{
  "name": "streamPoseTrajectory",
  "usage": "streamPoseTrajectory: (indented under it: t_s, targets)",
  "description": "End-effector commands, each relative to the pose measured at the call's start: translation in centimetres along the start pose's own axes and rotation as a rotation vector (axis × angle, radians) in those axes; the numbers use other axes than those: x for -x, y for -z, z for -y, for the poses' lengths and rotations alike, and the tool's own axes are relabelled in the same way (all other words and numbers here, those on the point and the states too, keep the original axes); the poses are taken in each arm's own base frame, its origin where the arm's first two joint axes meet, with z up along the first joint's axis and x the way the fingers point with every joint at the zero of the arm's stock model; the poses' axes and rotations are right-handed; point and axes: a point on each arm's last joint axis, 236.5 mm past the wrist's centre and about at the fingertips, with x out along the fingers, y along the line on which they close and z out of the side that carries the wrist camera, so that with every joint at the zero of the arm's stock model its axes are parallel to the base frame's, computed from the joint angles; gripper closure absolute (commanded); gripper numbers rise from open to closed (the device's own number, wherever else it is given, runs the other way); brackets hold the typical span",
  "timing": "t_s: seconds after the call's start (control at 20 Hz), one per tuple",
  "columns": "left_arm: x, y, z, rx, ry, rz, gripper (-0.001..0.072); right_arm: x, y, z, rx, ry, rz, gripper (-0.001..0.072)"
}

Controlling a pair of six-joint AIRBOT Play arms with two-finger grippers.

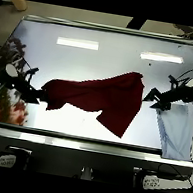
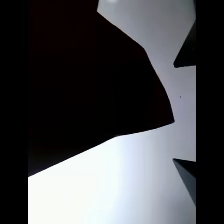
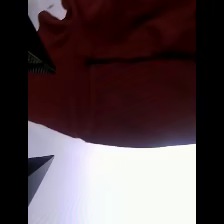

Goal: Fold the shirts.

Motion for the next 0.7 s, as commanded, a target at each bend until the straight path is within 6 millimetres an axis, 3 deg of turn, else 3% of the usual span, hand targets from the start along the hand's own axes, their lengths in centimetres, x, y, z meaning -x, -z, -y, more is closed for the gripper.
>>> streamPoseTrajectory:
  t_s: [0.0, 0.25, 0.3, 0.4, 0.5, 0.65]
  targets:
    - [-3.1, 1.3, -0.1, 0.072, 0.062, 0.067, 0.0070, -1.9, 2.7, -0.4, 0.042, 0.007, -0.099, 0.0186]
    - [-4.6, -0.6, 1.1, 0.095, 0.095, 0.120, 0.0071, -2.7, 2.9, -1.6, 0.094, 0.014, -0.101, 0.0185]
    - [-5.0, -0.9, 1.6, 0.092, 0.101, 0.127, 0.0122, -2.6, 3.0, -1.4, 0.095, 0.022, -0.106, 0.0184]
    - [-5.3, -1.4, 2.0, 0.093, 0.097, 0.148, 0.0358, -2.5, 3.3, -0.1, 0.105, 0.076, -0.124, 0.0183]
    - [-5.1, -1.8, 2.0, 0.105, 0.097, 0.165, 0.0650, -2.3, 3.4, 2.2, 0.111, 0.170, -0.133, 0.0182]
    - [-4.7, -1.8, 1.9, 0.087, 0.087, 0.177, 0.0679, -3.5, 3.3, 3.4, 0.085, 0.194, -0.112, 0.0164]
